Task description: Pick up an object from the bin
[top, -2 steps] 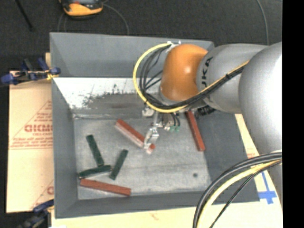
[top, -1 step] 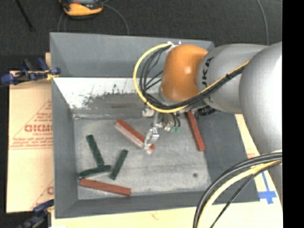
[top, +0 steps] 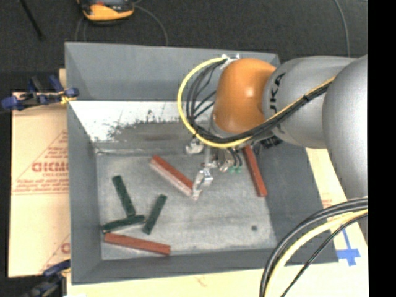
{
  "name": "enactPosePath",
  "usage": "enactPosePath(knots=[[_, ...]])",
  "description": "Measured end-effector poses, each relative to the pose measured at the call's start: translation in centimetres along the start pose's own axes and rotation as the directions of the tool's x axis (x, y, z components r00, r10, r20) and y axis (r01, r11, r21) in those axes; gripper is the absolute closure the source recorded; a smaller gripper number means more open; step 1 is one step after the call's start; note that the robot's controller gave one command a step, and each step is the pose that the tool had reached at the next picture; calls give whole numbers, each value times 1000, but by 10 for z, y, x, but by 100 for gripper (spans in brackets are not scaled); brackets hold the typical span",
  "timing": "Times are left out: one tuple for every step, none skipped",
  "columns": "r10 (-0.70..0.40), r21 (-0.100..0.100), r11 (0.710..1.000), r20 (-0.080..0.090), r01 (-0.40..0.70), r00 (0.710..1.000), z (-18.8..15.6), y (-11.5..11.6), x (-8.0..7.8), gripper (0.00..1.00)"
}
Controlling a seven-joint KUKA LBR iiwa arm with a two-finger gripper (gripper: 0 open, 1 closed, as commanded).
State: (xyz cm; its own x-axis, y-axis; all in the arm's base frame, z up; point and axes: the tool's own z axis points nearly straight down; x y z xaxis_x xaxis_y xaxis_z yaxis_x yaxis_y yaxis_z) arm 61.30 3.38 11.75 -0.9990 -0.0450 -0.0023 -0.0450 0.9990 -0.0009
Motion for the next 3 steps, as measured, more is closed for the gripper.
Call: enactPosePath(knots=[[172,2,985,-4,-172,985,37,22,-1,100],[172,1,985,-3,-172,985,37,22,-1,100],[155,-1,988,-1,-155,988,-164,21,-3,100]])
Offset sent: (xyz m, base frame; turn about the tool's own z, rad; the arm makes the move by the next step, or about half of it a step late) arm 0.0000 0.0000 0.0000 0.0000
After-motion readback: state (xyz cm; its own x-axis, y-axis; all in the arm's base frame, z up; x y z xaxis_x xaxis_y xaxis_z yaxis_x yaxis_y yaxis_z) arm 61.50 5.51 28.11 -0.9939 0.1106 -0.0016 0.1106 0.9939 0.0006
